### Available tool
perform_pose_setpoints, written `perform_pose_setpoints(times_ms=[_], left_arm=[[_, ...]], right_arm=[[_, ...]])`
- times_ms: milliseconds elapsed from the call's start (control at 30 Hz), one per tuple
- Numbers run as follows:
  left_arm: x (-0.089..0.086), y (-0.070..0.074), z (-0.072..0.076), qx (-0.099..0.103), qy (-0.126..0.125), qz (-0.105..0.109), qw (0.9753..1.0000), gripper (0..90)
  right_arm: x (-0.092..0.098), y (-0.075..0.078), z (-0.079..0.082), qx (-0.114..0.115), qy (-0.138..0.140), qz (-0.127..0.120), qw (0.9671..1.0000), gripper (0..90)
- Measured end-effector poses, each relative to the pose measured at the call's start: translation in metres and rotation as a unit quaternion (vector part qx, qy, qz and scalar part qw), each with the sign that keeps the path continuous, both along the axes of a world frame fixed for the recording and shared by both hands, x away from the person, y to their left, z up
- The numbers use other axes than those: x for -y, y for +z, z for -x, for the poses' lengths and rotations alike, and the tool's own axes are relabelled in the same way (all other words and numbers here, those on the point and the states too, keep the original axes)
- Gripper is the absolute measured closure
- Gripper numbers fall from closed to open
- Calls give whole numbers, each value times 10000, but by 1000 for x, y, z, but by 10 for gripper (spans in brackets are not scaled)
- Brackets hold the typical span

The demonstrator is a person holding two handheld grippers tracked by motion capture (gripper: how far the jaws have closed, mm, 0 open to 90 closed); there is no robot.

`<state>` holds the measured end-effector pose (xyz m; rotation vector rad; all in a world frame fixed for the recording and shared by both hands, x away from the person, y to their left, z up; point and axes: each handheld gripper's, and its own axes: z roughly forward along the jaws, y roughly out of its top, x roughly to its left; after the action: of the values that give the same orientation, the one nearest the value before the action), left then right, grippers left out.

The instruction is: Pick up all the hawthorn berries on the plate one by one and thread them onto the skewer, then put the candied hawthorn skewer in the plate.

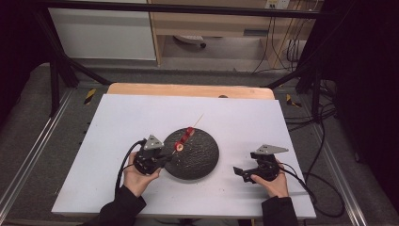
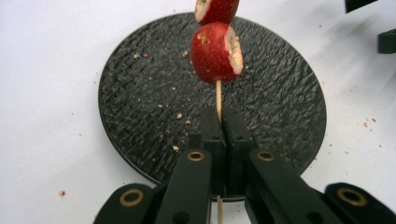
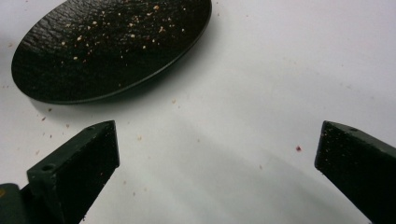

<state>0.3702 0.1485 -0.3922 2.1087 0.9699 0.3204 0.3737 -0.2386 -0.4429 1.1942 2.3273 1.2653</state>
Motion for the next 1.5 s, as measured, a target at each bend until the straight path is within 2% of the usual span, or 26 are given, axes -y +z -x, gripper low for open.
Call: perform_pose_setpoints(times_ms=[233,533,800,1133,1300,1500], left_arm=[[3,-2,-5,-161,-21,-231,9996,885],[9,-5,-12,-418,0,-491,9979,885],[16,-11,-16,-590,3,-856,9946,884],[28,-20,-21,-760,62,-1156,9904,884],[33,-24,-23,-829,79,-1264,9885,884],[35,-24,-23,-820,90,-1285,9883,882]], right_arm=[[11,-3,9,3,-30,-77,10000,5],[14,-5,16,-22,22,-71,10000,6],[16,-7,19,-52,15,-118,9999,7],[19,-6,20,-16,-6,-183,9998,8],[18,-6,20,-27,-3,-196,9998,10],[19,-6,20,-10,-5,-172,9999,10]])
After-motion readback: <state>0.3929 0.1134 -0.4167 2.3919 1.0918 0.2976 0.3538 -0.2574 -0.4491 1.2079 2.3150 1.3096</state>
